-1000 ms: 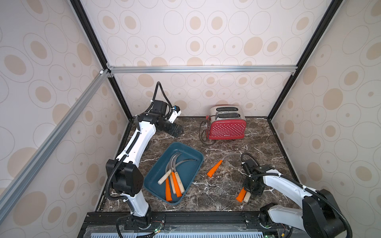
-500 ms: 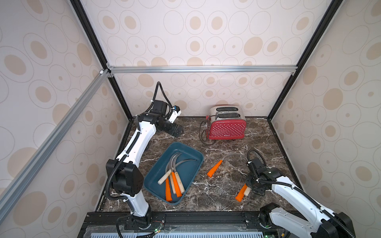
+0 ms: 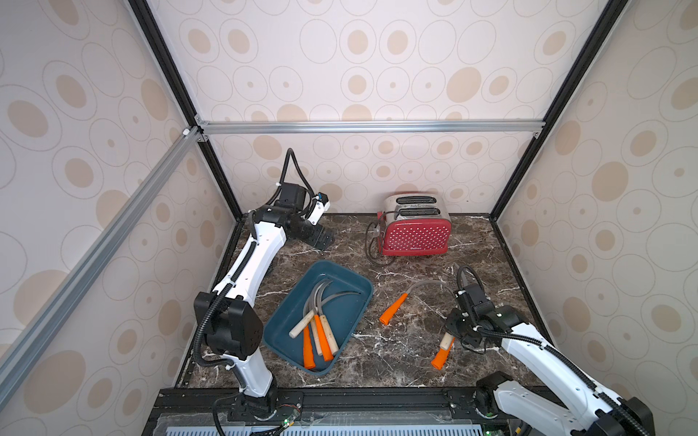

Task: Put small sickles into storage boxes
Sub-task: Pick up the sickle at the center of the board, then place the sickle in the storage box.

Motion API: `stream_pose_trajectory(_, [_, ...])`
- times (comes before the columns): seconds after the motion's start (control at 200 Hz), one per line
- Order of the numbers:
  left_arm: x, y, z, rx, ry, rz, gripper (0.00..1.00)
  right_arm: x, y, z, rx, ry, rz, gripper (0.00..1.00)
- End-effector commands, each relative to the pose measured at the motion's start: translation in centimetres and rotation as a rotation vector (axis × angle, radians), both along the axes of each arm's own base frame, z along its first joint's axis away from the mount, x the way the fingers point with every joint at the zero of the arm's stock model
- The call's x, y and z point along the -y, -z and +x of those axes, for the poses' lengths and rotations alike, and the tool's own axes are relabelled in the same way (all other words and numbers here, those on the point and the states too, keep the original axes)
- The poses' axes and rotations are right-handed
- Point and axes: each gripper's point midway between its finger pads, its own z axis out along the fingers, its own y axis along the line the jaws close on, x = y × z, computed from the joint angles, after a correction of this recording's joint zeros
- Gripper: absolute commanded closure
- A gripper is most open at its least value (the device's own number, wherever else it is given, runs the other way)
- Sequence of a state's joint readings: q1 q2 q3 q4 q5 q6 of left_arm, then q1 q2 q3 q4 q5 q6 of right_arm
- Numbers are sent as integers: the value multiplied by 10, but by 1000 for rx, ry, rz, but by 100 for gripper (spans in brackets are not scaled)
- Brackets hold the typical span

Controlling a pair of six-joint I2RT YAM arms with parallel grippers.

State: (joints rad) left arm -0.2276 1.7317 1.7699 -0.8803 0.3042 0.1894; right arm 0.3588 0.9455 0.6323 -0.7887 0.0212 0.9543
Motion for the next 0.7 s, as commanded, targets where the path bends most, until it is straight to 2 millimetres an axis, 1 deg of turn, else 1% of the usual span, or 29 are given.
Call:
stream_pose_trajectory(0.0, [-5, -25, 5, 66, -48, -1, 1, -12, -19, 12, 68, -38, 43, 95])
stream_pose_trajectory(0.22, [-20, -37, 16, 90, -136, -3, 1, -37, -43, 22, 97, -140, 40, 95])
stream_pose_trajectory(0.335, [-36, -39, 23, 83, -200, -41, 1, -53, -56, 27, 104, -198, 7, 95])
stream_pose_trajectory(0.441, [-56, -37, 32, 66, -276, -86, 1, -72, -65, 33, 128, -241, 5, 95])
stream_pose_trajectory(0.496, [-63, -39, 34, 71, -300, -83, 1, -84, -68, 35, 136, -262, 16, 95])
stream_pose_trajectory(0.581, [-67, -45, 35, 101, -306, -63, 1, -103, -75, 39, 153, -299, 25, 95])
stream_pose_trajectory(0.696, [-77, -54, 38, 156, -339, -24, 1, -131, -83, 43, 160, -355, 27, 95])
